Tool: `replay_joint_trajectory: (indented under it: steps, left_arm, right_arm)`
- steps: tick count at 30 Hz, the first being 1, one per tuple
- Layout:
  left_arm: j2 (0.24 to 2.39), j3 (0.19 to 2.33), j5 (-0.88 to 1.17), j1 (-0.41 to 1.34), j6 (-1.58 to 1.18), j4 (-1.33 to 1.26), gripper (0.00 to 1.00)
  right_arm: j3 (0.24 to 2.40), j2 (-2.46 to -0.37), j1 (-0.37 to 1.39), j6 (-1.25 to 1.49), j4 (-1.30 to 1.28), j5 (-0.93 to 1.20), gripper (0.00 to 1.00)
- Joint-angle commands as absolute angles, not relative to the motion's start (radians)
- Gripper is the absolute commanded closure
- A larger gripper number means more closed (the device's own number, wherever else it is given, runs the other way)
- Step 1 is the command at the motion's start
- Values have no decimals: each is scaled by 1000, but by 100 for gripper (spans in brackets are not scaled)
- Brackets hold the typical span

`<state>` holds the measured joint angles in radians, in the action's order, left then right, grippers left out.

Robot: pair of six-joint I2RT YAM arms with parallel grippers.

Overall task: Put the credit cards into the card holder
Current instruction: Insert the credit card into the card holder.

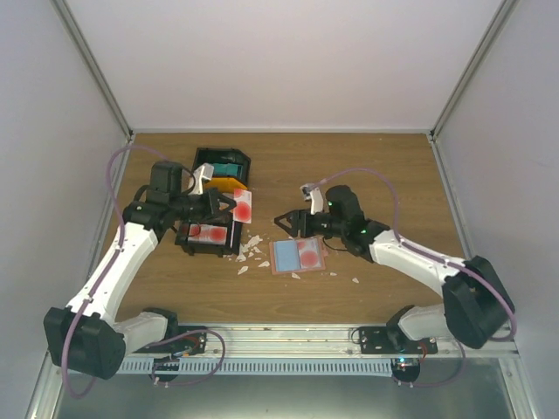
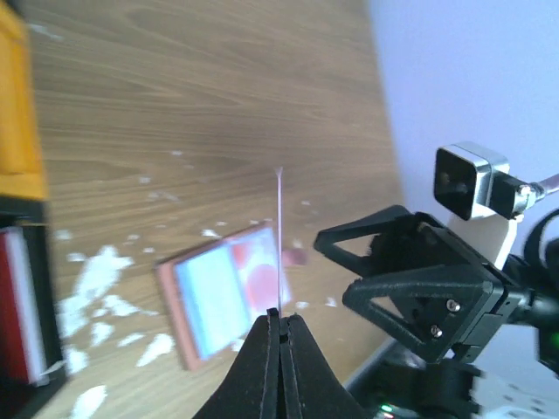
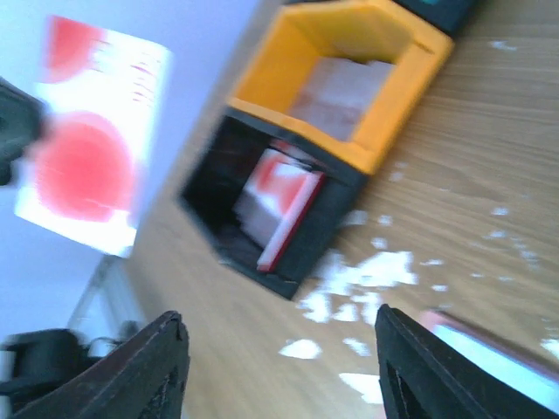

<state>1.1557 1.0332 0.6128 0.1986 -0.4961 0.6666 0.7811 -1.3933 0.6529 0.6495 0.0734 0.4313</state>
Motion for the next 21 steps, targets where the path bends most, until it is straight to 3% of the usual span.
replay_joint_trajectory:
  steps: [1,4,11,18,21]
  left_arm:
    - [1100,945,891,219,-723,391,100]
    - [1070,868,965,239,-897,177,100]
    - [1065,826,986,315,-1040,36,100]
    - [1065,813,976,366,-1077,-19,100]
    - [1072,811,974,380,-1078,-30,100]
  right_arm:
    - [742,-1280,633,811,216,629,38]
    - [731,-1233,623,894,267,673,35]
    - [769,-1191,621,968,261,686,36]
    - [775,-1184,620,986,223,675,46]
    - [762,-1172,621,1007,259,694,57]
